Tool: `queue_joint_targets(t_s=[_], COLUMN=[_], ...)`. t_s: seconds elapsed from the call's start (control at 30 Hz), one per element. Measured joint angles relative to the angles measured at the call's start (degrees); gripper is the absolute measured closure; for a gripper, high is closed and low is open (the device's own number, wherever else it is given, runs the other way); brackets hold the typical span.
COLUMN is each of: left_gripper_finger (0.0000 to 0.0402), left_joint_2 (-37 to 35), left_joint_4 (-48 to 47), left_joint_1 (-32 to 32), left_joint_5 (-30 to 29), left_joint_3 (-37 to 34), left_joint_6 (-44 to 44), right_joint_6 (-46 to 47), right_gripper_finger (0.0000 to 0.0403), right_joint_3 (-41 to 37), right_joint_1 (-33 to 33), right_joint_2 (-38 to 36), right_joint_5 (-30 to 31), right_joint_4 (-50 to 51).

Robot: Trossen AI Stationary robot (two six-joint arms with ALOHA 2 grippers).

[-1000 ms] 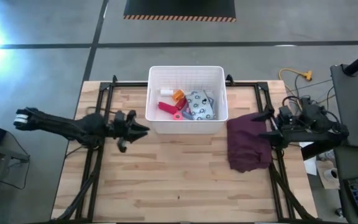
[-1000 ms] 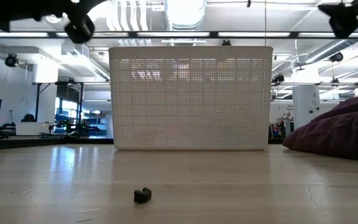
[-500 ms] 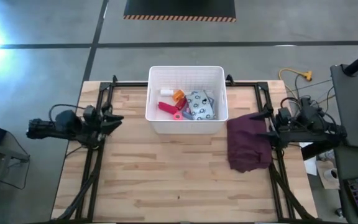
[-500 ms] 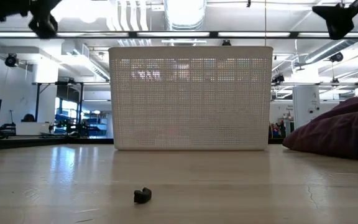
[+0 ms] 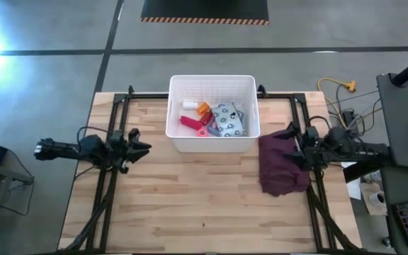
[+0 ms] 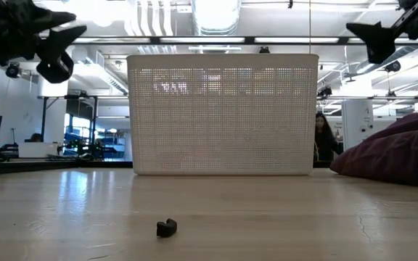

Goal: Pick & place medical supplies in basket/bin
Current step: Return to Home Position

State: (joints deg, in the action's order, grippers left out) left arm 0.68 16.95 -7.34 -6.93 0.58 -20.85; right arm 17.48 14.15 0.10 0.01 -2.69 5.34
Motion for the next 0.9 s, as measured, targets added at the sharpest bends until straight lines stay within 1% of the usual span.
queue_joint_targets(t_s=[0.13, 0.27, 0.43, 0.7, 0.9], left_gripper_finger=[0.0321, 0.0321, 0.0321, 0.0321, 0.0321], left_joint_2=[-0.5, -0.4, -0.5, -0.5, -0.3], left_joint_4=[-4.0, -6.4, -7.0, -10.6, -10.6], left_joint_1=[0.0, 0.0, 0.0, 0.0, 0.0], left_joint_5=[0.0, -0.2, -0.4, -2.5, -2.6], left_joint_3=[1.0, 1.3, 1.2, 1.2, 1.2], left_joint_6=[-0.3, -2.2, -3.5, -5.8, -5.9], right_joint_6=[1.1, 2.6, 1.3, 0.3, 0.2], right_gripper_finger=[0.0039, 0.0039, 0.0039, 0.0039, 0.0039], right_joint_3=[-3.3, -5.1, -7.0, -13.1, -13.6], right_joint_1=[0.0, 0.0, 0.0, 0.0, 0.0], right_joint_2=[0.0, 0.0, 0.0, 0.0, 0.0], right_joint_5=[0.2, 0.3, 0.4, 0.0, -0.1], right_joint_4=[-3.9, -4.0, -6.0, -11.8, -9.2])
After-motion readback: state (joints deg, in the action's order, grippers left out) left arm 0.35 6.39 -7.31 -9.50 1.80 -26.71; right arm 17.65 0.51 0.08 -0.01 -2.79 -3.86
